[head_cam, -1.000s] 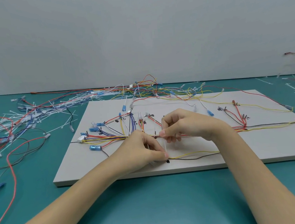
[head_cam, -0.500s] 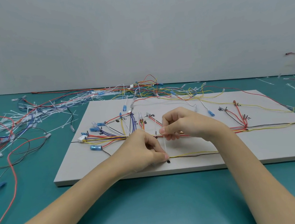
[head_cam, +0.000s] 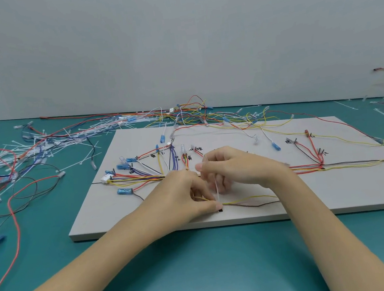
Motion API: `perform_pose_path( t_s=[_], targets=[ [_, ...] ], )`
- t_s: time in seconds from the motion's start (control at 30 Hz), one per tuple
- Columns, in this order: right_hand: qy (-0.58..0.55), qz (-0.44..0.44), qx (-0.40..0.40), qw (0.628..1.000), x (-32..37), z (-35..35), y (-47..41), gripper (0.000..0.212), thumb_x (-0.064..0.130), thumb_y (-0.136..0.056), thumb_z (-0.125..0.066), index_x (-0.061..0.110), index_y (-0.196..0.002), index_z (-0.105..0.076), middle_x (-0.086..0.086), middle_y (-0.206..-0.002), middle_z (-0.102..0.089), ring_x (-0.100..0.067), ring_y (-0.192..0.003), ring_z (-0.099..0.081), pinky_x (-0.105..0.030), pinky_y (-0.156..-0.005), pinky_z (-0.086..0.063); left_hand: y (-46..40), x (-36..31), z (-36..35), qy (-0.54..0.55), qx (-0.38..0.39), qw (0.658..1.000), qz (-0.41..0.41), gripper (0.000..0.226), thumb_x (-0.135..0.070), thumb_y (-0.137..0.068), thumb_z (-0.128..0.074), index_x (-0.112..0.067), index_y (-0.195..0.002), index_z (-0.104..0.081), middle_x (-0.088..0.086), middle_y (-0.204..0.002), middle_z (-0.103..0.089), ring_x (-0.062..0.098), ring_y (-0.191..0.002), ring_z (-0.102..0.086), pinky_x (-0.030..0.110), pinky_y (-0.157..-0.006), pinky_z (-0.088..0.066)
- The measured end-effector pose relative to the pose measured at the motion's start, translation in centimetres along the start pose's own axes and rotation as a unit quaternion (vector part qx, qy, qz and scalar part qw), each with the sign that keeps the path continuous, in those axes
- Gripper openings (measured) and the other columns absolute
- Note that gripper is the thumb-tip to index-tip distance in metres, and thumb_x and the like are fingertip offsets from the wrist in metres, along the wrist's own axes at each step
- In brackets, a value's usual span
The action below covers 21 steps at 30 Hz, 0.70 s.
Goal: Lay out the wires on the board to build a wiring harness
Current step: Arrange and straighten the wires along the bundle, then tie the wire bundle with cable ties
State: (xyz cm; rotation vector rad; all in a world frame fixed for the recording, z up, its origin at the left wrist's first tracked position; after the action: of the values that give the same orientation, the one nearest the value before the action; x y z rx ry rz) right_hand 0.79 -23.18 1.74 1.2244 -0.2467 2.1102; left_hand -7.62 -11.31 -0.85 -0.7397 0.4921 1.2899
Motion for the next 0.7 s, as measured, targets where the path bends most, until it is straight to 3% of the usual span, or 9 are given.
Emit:
perform_pose_path(
  t_s=[0.07,0.13,0.2,0.3,0.37,0.43,0.5,0.57,0.7],
  targets=[
    [-0.025,0.005,-0.035,0.999,0.0,0.2,-0.1,0.037,0.043,-0.097,-0.053,0.009,-0.087,-0.061,-0.006,-0.068,-0.063,-0.018,-0.054,-0.057,-0.025,-0.050,-0.045,-0.1,-0.1,1.0,0.005,-0.050,0.999,-0.020,0.021,-0.048,-0.073,-0.077,-0.028,-0.068,-0.075,-0.007,-0.063,-0.058,0.005,-0.060,-0.051,0.016,-0.055,-0.038],
    [-0.041,0.001,-0.085,0.996,-0.2,0.7,-0.4,0.040,0.047,-0.095,-0.053,0.007,-0.092,-0.061,-0.007,-0.074,-0.064,-0.020,-0.057,-0.057,-0.028,-0.052,-0.044,-0.6,0.1,2.9,0.005,-0.144,0.989,-0.031,0.033,-0.044,-0.082,-0.070,-0.018,-0.063,-0.070,-0.006,-0.059,-0.055,0.006,-0.058,-0.048,0.015,-0.055,-0.034],
    [-0.020,-0.004,-0.126,0.992,-0.6,1.0,-0.5,0.040,0.045,-0.095,-0.055,0.005,-0.096,-0.060,-0.006,-0.075,-0.064,-0.019,-0.058,-0.057,-0.031,-0.054,-0.043,-1.1,1.6,5.6,-0.037,-0.266,0.963,-0.020,0.040,-0.033,-0.090,-0.064,-0.008,-0.058,-0.061,-0.002,-0.055,-0.050,0.013,-0.056,-0.045,0.025,-0.056,-0.032],
    [0.011,0.004,-0.157,0.987,-1.0,1.0,-0.7,0.035,0.042,-0.095,-0.055,0.007,-0.092,-0.058,-0.003,-0.075,-0.065,-0.015,-0.056,-0.057,-0.026,-0.050,-0.041,-1.2,6.4,10.3,-0.138,-0.383,0.908,0.100,0.031,-0.022,-0.093,-0.054,-0.007,-0.066,-0.054,0.009,-0.064,-0.053,0.030,-0.068,-0.048,0.035,-0.062,-0.035],
    [0.026,0.012,-0.173,0.984,-0.9,0.9,-0.7,0.035,0.043,-0.095,-0.055,0.009,-0.089,-0.058,-0.002,-0.074,-0.065,-0.011,-0.055,-0.056,-0.021,-0.046,-0.040,-0.7,10.6,12.9,-0.238,-0.357,0.874,0.226,0.019,-0.021,-0.093,-0.052,-0.005,-0.093,-0.062,0.020,-0.096,-0.061,0.037,-0.095,-0.052,0.043,-0.080,-0.042],
    [0.039,0.022,-0.186,0.982,-0.8,0.9,-0.8,0.035,0.042,-0.095,-0.054,0.009,-0.086,-0.059,-0.002,-0.072,-0.065,-0.008,-0.054,-0.053,-0.018,-0.045,-0.038,0.3,14.2,14.1,-0.325,-0.260,0.842,0.343,0.030,-0.022,-0.094,-0.052,-0.002,-0.115,-0.061,0.027,-0.122,-0.053,0.043,-0.116,-0.044,0.049,-0.095,-0.040],
    [0.051,0.028,-0.194,0.979,-0.8,1.0,-0.7,0.033,0.040,-0.096,-0.054,0.011,-0.083,-0.058,0.000,-0.070,-0.064,-0.009,-0.056,-0.052,-0.020,-0.048,-0.039,0.8,16.0,14.5,-0.345,-0.221,0.831,0.377,0.030,-0.021,-0.095,-0.053,0.000,-0.112,-0.065,0.029,-0.121,-0.054,0.046,-0.113,-0.047,0.051,-0.094,-0.044],
    [0.055,0.032,-0.197,0.978,-0.8,1.0,-0.7,0.032,0.039,-0.097,-0.053,0.012,-0.082,-0.058,0.000,-0.070,-0.064,-0.010,-0.057,-0.053,-0.022,-0.051,-0.039,0.8,16.5,14.6,-0.329,-0.230,0.842,0.360,0.025,-0.016,-0.095,-0.055,0.003,-0.101,-0.069,0.029,-0.111,-0.059,0.047,-0.103,-0.053,0.050,-0.087,-0.049],
    [0.057,0.040,-0.208,0.976,-0.8,1.2,-0.9,0.034,0.037,-0.097,-0.052,0.007,-0.086,-0.060,-0.005,-0.072,-0.064,0.002,-0.048,-0.051,-0.013,-0.044,-0.035,0.6,16.5,15.1,-0.291,-0.229,0.858,0.356,0.022,-0.002,-0.093,-0.050,0.005,-0.098,-0.071,0.028,-0.106,-0.065,0.044,-0.098,-0.057,0.048,-0.084,-0.049]
  ],
)
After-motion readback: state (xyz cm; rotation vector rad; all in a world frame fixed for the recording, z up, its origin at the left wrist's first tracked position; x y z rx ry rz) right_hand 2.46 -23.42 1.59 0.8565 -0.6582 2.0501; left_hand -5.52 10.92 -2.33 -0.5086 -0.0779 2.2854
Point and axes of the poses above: each hand's wrist, its own y-axis away from the middle knuckle, its own z-axis out of the back of the hand, x = y × z, the point moved 3 cm from there along -y, towards the middle knuckle
